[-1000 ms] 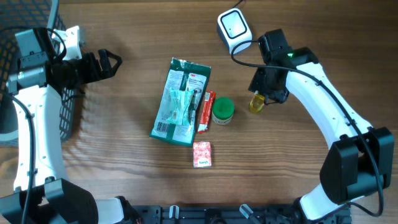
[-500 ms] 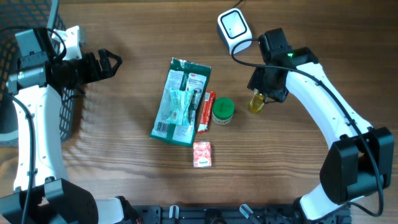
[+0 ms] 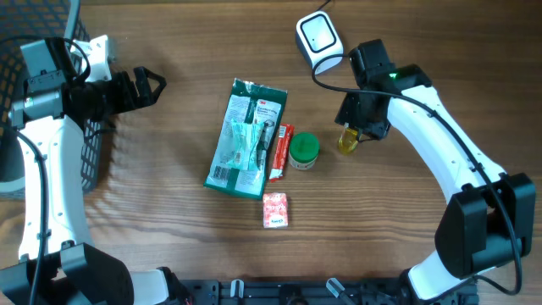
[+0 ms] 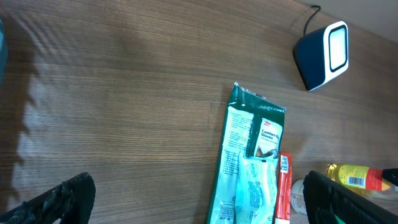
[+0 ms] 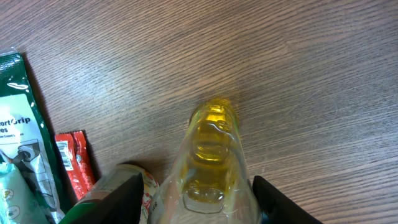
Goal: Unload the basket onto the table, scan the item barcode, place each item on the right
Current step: 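Lift the soap bottle and tilt it sideways with the right gripper, then hold the soap bottle up against the white scanner, then carry the soap bottle to the right side and set it down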
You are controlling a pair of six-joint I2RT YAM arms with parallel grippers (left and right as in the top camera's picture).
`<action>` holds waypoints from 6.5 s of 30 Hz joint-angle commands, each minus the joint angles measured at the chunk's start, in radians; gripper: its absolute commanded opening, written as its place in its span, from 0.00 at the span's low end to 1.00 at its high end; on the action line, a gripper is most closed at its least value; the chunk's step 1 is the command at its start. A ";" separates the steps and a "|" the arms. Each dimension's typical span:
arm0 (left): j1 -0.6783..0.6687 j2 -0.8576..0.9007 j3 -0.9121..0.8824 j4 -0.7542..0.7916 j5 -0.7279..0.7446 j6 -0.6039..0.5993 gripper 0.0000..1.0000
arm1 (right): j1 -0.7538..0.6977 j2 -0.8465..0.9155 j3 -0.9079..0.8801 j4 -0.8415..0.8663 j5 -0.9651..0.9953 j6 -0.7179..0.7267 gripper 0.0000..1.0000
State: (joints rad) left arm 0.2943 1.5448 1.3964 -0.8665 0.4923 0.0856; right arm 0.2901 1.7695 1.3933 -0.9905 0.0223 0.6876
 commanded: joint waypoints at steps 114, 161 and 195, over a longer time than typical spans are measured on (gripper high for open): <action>-0.002 0.006 0.005 0.003 0.012 0.015 1.00 | 0.308 0.775 0.855 0.556 1.134 -1.088 0.04; -0.002 0.006 0.005 0.003 0.012 0.015 1.00 | -0.565 0.173 0.397 -0.169 0.132 -0.373 0.04; -0.002 0.006 0.005 0.003 0.012 0.015 1.00 | -0.615 0.156 0.305 -0.105 0.051 -0.399 0.45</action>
State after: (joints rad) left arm 0.2943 1.5455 1.3964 -0.8661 0.4927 0.0856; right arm -0.3283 1.9461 1.6981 -1.0912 0.0307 0.2920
